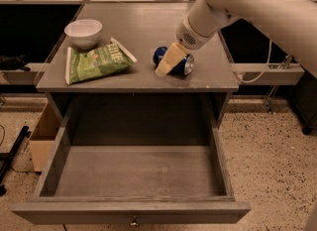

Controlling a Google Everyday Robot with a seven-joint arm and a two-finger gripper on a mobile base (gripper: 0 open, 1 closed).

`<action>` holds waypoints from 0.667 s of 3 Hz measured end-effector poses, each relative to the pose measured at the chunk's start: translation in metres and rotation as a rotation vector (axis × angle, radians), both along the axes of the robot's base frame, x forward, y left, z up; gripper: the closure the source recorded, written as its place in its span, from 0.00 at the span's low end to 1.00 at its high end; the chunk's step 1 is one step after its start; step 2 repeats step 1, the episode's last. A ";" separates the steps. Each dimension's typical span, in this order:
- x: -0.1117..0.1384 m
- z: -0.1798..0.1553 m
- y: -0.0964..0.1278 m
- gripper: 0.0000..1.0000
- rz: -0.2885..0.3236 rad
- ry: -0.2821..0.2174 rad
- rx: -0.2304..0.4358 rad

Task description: Pick pepsi can from top drawer and place on counter

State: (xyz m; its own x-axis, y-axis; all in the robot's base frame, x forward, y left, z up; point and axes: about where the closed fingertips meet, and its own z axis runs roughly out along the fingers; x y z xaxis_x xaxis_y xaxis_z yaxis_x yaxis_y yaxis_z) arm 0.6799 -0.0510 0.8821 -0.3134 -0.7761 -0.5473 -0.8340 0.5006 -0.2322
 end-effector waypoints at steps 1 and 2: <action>0.000 0.000 0.000 0.00 0.000 0.000 0.000; 0.000 0.000 0.000 0.00 0.000 0.000 0.000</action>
Offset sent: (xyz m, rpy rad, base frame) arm 0.0000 0.0000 0.0000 0.0000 0.0000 0.0000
